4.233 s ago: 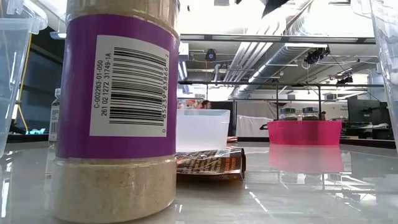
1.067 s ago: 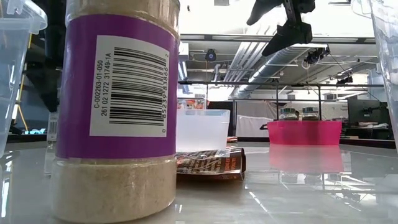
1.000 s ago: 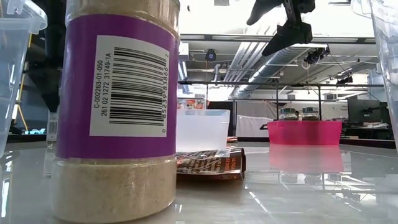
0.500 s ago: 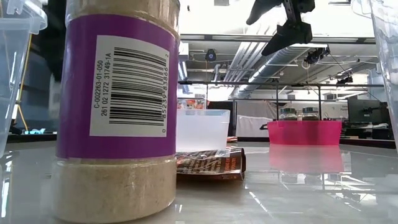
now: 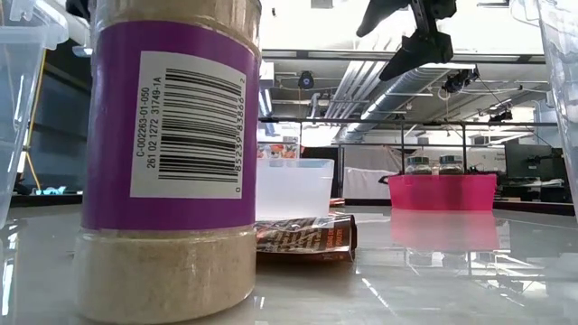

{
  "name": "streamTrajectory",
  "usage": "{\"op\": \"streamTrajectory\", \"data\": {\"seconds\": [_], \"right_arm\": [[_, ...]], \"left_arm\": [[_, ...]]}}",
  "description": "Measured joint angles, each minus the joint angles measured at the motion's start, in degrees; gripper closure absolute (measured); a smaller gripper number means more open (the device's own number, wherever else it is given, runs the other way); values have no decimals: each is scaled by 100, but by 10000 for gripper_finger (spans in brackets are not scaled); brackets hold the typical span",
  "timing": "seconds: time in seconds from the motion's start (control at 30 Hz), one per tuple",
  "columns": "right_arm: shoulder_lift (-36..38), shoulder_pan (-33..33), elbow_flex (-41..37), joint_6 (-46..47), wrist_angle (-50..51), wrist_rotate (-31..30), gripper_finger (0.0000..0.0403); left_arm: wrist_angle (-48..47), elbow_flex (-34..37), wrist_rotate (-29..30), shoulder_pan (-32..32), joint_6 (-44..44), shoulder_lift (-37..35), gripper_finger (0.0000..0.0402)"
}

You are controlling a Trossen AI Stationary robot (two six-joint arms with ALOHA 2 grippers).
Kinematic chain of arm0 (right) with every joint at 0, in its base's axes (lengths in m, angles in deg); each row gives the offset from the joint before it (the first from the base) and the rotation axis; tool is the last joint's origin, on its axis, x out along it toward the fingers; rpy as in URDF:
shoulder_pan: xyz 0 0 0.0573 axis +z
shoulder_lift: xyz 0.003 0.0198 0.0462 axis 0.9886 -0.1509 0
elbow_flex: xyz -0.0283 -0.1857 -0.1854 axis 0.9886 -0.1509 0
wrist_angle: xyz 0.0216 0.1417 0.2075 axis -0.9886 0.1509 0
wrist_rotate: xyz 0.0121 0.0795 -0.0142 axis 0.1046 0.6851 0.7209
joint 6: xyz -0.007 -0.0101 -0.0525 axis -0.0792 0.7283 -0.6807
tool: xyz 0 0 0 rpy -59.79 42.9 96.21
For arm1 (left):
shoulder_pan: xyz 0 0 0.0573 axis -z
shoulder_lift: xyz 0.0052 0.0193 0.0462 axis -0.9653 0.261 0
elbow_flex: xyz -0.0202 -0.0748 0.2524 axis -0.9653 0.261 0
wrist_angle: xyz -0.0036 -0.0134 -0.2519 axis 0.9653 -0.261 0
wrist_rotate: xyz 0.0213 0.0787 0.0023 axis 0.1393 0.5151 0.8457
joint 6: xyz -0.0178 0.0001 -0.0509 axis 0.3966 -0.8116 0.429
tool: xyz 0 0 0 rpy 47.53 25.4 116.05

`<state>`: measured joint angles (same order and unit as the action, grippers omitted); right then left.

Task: Sort spices by type
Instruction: Put the top white seasoning bottle into the orange bin

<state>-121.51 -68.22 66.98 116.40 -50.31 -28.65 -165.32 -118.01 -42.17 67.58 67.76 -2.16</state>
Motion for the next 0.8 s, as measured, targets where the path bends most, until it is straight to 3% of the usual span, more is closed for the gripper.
{"op": "streamTrajectory", "data": {"seconds": [0.13,0.43,0.63,0.8], "right_arm": [[0,-63,2,-7,-47,-61,18],[0,-385,2,-32,-33,321,18],[0,-382,2,-160,-32,436,18],[0,-369,2,-130,-30,458,18]], "left_arm": [[83,-216,-662,-124,418,436,233],[219,-1156,-2790,-181,149,1603,233],[653,-1689,-2732,-90,-883,1810,233],[2958,-2158,-2758,156,-575,1265,233]]}}
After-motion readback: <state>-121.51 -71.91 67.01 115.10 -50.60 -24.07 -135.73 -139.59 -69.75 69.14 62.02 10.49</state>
